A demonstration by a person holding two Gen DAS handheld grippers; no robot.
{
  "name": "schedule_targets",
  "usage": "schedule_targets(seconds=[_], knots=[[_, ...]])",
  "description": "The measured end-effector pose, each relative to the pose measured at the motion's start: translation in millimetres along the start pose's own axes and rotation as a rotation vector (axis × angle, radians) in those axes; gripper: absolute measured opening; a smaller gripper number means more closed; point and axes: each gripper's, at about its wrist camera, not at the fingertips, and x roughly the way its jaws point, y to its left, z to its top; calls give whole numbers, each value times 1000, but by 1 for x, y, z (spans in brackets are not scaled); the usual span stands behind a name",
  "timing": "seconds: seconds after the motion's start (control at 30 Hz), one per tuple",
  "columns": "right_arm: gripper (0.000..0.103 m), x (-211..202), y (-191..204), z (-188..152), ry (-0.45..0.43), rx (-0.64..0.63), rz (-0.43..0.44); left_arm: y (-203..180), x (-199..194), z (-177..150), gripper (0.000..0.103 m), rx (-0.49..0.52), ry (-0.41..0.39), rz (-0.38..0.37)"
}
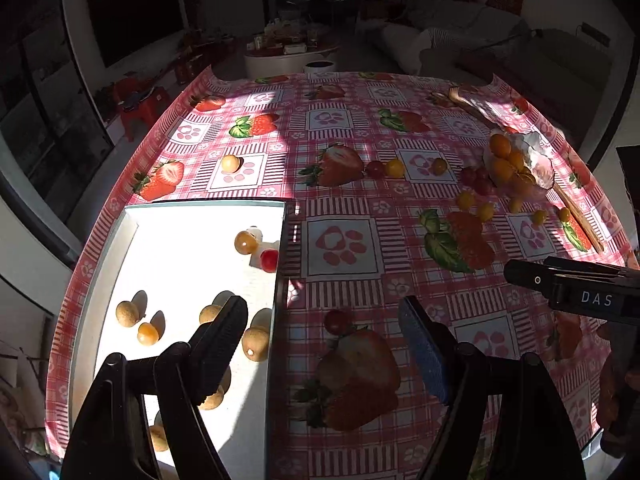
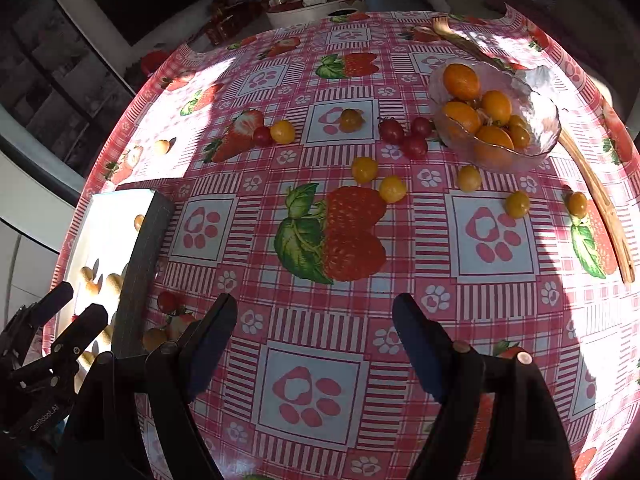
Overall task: Organize fruits
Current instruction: 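Move both grippers back from the tray toward the remaining fruits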
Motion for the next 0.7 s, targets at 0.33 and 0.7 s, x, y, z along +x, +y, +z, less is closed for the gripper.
schedule_targets(seconds=[0.33, 0.7], knots=[[83, -18, -82, 3, -78, 115, -117, -69, 49, 37, 79, 61, 29, -61], [83, -3, -101, 6, -125, 91, -198, -106, 110, 55, 79, 166, 50, -39]])
